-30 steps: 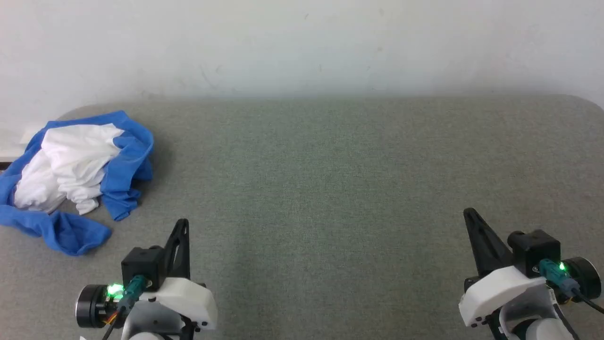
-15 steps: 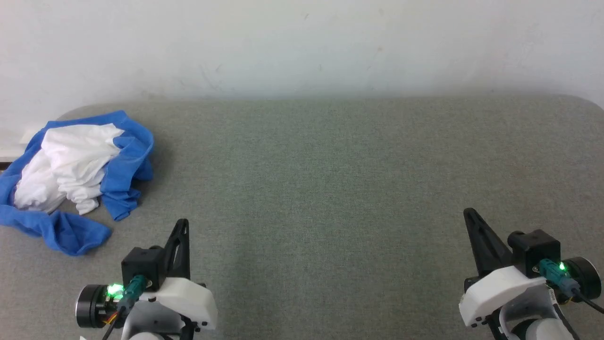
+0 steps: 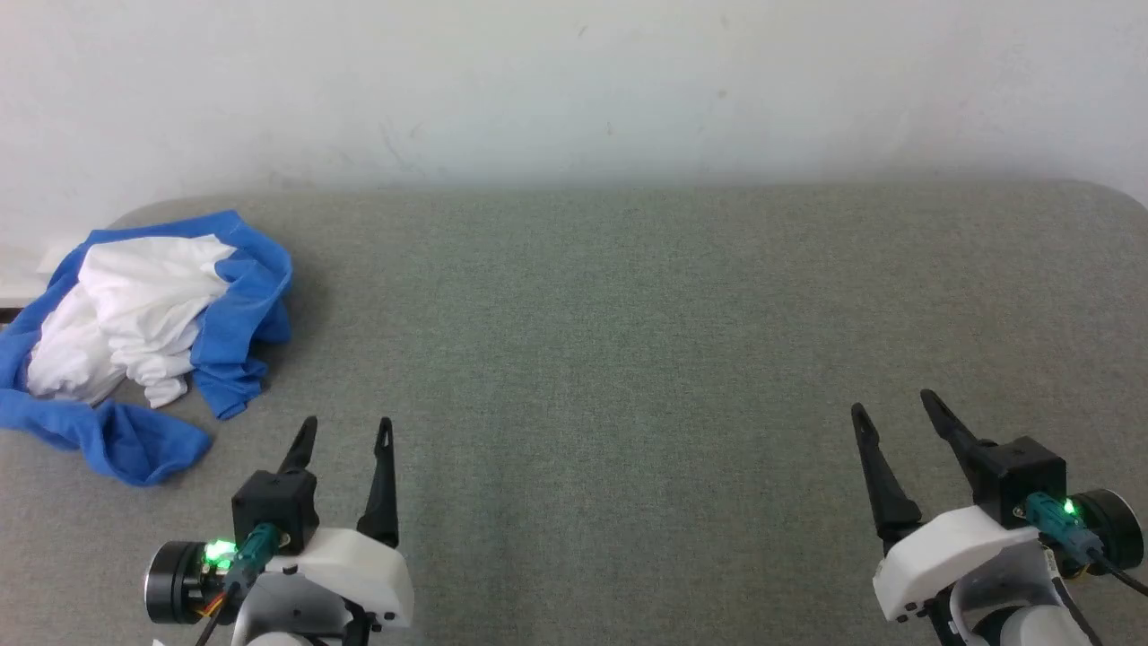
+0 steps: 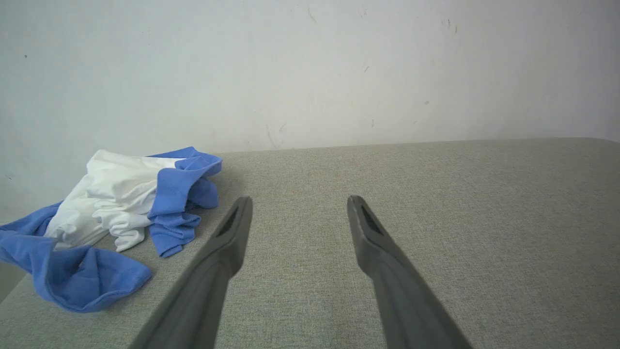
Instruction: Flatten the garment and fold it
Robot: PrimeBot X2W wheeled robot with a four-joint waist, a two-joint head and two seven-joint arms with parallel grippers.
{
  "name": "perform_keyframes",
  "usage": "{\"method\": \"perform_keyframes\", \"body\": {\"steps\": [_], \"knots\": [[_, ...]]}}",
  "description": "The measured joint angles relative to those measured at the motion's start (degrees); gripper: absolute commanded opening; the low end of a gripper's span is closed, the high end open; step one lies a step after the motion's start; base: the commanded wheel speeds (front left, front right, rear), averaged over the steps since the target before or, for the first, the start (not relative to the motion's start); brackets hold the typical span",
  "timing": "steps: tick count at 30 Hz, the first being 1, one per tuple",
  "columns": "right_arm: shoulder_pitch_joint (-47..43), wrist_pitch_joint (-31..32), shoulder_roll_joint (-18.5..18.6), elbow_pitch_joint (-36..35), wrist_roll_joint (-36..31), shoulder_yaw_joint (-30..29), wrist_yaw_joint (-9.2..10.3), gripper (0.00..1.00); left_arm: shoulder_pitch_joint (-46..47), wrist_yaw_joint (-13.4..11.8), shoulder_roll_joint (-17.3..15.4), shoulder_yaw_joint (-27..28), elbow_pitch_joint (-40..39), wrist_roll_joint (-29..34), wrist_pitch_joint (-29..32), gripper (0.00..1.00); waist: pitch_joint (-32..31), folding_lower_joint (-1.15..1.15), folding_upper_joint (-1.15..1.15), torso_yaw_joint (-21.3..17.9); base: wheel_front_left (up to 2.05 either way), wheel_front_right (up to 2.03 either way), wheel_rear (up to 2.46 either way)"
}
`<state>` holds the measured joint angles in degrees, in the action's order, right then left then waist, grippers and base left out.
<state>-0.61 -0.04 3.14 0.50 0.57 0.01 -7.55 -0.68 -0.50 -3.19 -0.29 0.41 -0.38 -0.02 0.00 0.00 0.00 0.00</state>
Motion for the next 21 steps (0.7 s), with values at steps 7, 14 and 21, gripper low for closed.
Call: {"method": "perform_keyframes", "body": {"steps": [7, 14, 21], "knots": [[-0.04, -0.58, 0.00, 0.08, 0.21, -1.16, 0.00, 1.00, -0.11, -0.04, 0.00, -0.23, -0.04, -0.15, -0.59, 1.00, 0.04, 0.00, 0.00, 0.01, 0.00, 0.00, 0.00], [-0.10, -1.38, 0.01, 0.13, 0.59, -2.27, 0.00, 1.00, -0.18, -0.11, -0.01, -0.53, -0.13, -0.62, -1.42, 1.00, 0.14, 0.00, 0.00, 0.12, 0.00, 0.00, 0.00], [-0.16, -2.23, 0.01, 0.07, 1.09, -3.57, 0.00, 1.00, -0.48, -0.63, 0.00, -0.75, -0.71, -1.58, -2.14, 1.00, 0.28, 0.00, 0.00, 0.61, 0.00, 0.00, 0.00]]}}
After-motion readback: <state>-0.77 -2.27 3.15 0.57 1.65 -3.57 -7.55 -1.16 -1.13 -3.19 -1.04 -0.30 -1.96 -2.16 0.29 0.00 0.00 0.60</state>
